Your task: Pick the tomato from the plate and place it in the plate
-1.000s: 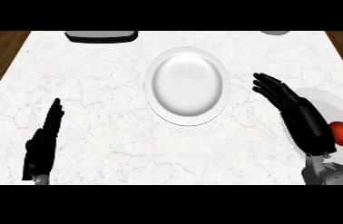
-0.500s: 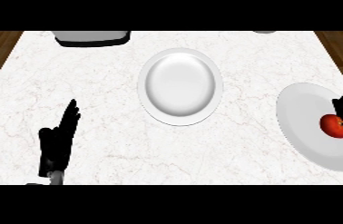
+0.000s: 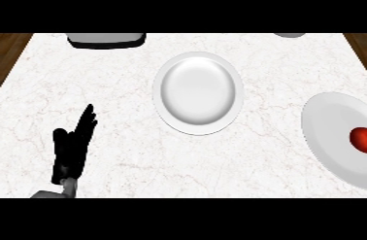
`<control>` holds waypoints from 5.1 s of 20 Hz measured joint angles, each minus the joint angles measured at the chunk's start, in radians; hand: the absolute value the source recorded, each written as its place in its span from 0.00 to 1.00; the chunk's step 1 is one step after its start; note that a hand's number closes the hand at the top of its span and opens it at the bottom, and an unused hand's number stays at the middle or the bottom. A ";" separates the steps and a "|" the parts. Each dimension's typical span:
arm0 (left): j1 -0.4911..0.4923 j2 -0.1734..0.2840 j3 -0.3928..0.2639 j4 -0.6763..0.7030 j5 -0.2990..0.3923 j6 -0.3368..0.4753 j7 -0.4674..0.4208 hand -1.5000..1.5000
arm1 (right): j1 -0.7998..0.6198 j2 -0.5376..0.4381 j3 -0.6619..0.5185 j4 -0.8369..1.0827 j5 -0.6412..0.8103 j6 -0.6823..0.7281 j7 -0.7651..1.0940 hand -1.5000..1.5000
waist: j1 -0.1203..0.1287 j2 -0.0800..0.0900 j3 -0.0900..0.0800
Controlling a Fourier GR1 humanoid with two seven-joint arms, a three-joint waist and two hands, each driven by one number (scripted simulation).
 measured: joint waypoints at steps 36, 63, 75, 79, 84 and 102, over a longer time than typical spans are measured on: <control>-0.048 -0.079 0.064 -0.007 -0.102 -0.059 0.088 0.50 | -0.357 -0.229 0.276 0.419 0.810 0.150 -0.043 0.00 | 0.023 -0.004 -0.006; -0.025 -0.149 0.132 -0.011 -0.185 -0.129 0.074 0.50 | -0.454 -0.130 0.207 0.641 1.036 -0.077 -0.210 1.00 | 0.023 -0.004 -0.006; -0.048 -0.154 0.111 0.008 -0.191 -0.152 0.083 0.50 | -0.671 0.509 0.540 0.263 1.160 -0.237 0.191 1.00 | 0.076 -0.020 -0.011; -0.045 -0.148 0.123 0.006 -0.186 -0.153 0.084 0.50 | -0.706 0.594 0.666 0.111 1.120 -0.309 0.419 1.00 | 0.061 -0.020 -0.009; -0.038 -0.143 0.138 -0.001 -0.181 -0.151 0.080 0.50 | -0.743 0.631 0.777 -0.062 1.116 -0.453 0.705 1.00 | 0.043 -0.017 -0.008; -0.019 -0.160 0.154 -0.039 -0.204 -0.153 0.092 0.50 | -0.965 0.637 0.648 0.208 1.104 -0.552 0.887 1.00 | 0.031 -0.003 -0.006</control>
